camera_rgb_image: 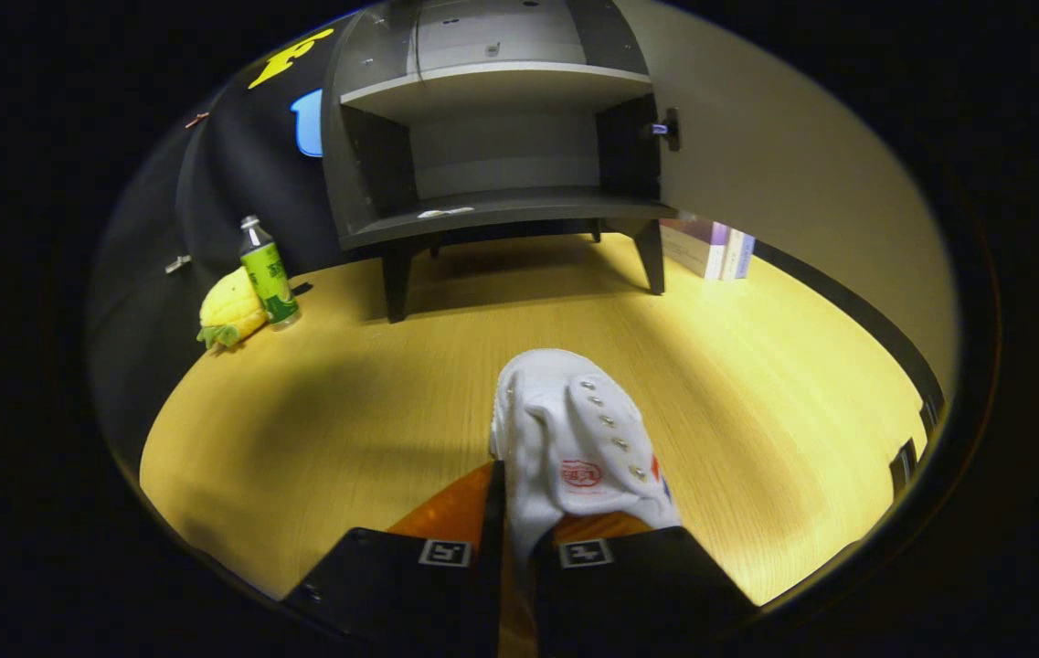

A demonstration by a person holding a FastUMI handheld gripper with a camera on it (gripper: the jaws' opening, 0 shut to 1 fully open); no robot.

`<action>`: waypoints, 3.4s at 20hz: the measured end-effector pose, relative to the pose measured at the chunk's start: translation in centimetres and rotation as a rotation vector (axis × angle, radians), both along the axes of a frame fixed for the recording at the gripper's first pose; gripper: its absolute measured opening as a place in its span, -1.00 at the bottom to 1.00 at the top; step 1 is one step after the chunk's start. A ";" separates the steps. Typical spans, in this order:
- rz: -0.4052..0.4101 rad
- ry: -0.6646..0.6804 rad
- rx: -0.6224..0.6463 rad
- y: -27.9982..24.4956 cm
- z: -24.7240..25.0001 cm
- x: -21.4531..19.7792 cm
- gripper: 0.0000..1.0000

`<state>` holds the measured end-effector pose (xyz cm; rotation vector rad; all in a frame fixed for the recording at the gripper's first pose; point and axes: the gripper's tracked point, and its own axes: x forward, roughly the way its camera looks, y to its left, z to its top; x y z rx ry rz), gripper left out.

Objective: Open the shoe cabinet door, grab the shoes and put them into the shoe cabinet, then close the shoe cabinet door.

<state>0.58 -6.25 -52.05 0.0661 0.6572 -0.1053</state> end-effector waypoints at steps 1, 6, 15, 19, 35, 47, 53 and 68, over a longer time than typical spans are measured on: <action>0.001 -0.006 0.024 0.2 0.1 0.1 -0.66; 0.026 0.011 0.062 0.3 0.0 0.2 -0.90; 0.081 0.023 0.020 -0.5 3.3 1.0 -0.91; 0.076 -0.021 0.018 -0.5 8.1 2.1 -0.91; 0.105 -0.317 -0.011 2.5 33.8 13.8 -0.91; 0.158 -0.400 -0.050 0.1 38.9 32.7 -0.92; 0.177 -0.385 -0.044 -0.2 37.2 40.7 -0.92; 0.139 -0.260 -0.044 -0.4 32.1 44.0 -0.92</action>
